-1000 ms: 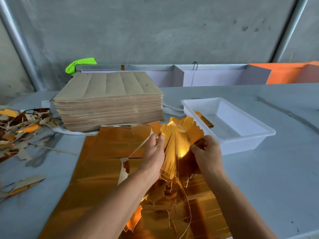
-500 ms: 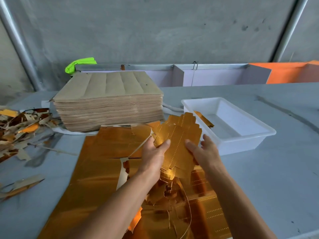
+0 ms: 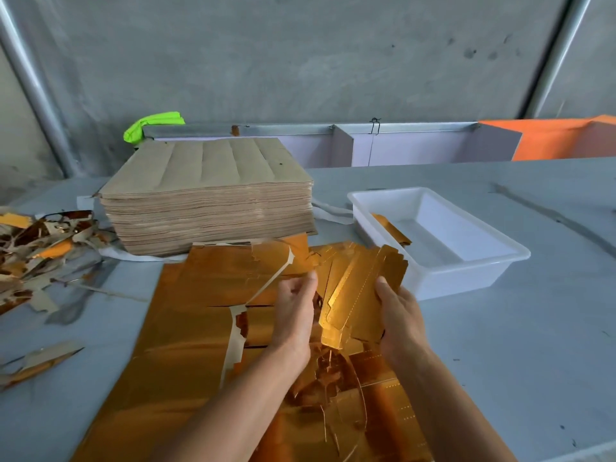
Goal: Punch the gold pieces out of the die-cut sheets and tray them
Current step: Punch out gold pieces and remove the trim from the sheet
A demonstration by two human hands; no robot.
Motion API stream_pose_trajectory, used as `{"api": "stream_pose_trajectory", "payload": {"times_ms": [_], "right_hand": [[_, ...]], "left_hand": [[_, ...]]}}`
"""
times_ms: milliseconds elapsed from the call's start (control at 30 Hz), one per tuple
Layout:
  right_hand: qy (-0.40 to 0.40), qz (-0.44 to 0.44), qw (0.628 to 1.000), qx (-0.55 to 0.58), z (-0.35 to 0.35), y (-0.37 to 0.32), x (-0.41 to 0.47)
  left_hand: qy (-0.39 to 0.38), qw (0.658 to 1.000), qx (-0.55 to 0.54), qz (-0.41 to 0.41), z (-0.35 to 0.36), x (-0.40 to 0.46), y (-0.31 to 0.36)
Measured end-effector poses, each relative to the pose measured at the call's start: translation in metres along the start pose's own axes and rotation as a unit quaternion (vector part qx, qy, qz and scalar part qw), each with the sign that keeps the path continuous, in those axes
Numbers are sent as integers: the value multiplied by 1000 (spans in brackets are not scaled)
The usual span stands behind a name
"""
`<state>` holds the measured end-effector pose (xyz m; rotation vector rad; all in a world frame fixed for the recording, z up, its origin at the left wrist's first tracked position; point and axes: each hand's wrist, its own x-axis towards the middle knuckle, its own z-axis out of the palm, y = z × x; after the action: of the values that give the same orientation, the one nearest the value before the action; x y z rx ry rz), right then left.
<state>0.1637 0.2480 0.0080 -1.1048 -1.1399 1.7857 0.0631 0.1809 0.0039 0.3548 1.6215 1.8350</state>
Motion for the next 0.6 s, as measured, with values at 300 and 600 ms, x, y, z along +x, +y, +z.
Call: {"api": "stream_pose_trajectory", "payload": {"times_ms": [300,600], "right_hand": [[-41,-154,942,-295,4,-3,4],[-177,-342,682,-622,2,-30,19]], "left_hand": [[-135,988,73,-27,7,-7,-1],[-95,632,576,510,-7,28,17]]}}
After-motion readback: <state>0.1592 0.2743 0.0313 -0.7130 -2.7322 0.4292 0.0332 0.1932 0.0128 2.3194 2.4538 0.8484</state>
